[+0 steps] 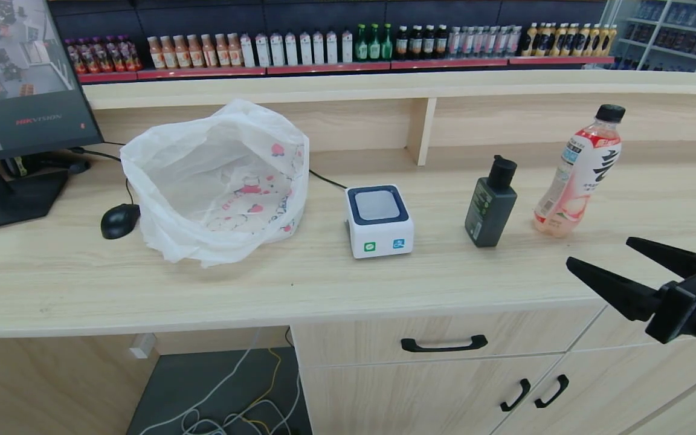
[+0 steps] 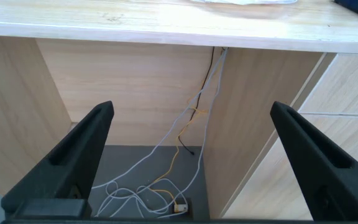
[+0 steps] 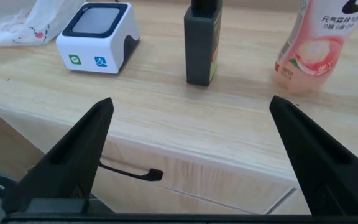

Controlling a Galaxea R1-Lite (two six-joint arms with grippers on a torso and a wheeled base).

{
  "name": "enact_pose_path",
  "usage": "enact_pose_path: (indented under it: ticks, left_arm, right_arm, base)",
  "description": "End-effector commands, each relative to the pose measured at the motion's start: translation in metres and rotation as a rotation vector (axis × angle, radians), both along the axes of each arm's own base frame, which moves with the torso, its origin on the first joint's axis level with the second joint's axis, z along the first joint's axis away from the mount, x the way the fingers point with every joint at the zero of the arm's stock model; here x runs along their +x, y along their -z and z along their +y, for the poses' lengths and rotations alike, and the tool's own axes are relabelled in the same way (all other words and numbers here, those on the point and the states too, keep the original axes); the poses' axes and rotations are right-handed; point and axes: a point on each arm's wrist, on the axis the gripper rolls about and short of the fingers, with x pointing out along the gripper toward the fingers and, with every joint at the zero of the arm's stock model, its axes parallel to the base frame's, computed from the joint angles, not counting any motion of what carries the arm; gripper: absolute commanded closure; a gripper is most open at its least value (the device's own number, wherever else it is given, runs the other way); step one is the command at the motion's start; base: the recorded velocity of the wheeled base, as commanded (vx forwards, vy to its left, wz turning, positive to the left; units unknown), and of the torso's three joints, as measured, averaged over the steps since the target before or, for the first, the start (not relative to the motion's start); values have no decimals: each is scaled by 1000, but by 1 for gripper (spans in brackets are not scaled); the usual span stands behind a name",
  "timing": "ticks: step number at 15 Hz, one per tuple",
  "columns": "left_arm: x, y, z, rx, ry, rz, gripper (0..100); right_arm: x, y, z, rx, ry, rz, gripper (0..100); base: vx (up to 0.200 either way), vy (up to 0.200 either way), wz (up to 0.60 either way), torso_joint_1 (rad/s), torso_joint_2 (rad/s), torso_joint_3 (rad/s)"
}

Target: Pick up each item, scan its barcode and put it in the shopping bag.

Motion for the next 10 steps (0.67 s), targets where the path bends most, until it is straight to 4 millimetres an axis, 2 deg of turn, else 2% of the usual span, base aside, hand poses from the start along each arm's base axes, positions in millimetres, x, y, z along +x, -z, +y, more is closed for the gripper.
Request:
enact_pose_path:
  ticks: [1, 10]
  left_arm:
    - [0, 0, 0, -1, 2, 0, 0]
    - [0, 0, 0, -1, 2, 0, 0]
  right_arm:
    - [20, 6, 6, -11, -5, 22, 0]
    - [89, 17, 36, 40, -2, -259, 0]
  base:
    - [0, 0, 0, 0, 0, 0]
    - [0, 0, 0, 0, 0, 0]
